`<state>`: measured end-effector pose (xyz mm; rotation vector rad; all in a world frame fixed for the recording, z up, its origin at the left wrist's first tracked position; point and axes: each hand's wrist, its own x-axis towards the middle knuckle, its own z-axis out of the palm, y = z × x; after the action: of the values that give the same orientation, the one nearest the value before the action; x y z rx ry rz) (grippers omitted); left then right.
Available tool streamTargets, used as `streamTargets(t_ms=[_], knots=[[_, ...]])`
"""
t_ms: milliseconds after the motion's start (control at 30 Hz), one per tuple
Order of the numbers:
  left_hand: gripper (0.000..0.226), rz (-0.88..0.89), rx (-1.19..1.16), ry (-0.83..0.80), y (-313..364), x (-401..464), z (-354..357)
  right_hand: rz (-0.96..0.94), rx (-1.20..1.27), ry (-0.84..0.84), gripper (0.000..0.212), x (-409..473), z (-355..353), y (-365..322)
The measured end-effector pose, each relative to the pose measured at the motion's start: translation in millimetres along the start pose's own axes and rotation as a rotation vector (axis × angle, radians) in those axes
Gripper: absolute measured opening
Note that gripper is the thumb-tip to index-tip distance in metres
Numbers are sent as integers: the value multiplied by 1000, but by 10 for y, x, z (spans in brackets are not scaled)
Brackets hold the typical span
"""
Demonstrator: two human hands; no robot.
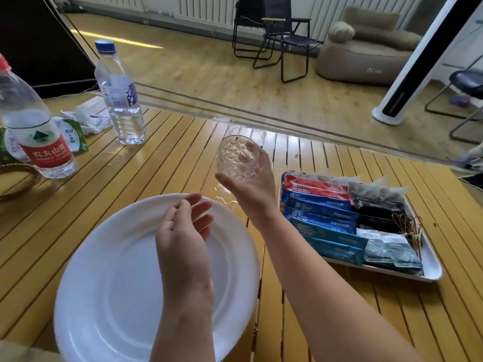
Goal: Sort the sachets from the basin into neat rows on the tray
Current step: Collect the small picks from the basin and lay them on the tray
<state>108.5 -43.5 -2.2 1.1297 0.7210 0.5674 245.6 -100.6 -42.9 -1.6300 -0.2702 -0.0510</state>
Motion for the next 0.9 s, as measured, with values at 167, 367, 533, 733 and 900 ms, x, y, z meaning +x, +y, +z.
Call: streamTargets(t_ms=[167, 367, 533, 733, 900], knots=[[32, -39, 42, -53, -58, -127, 105, -52, -11, 55, 86, -201, -648, -272], [30, -17, 134, -132, -197, -429, 310, -117, -125, 190, 81, -576, -1739, -498], [28, 17, 235, -220, -317, -708, 518, -92, -185, 388, 83, -889, -2745, -470], [29, 59, 318, -334, -507, -919, 725, -14, -224, 529, 82, -985, -3631, -194], [30, 69, 332, -388, -631, -959, 756, 12, -257, 549, 83, -636, -3882, 69]])
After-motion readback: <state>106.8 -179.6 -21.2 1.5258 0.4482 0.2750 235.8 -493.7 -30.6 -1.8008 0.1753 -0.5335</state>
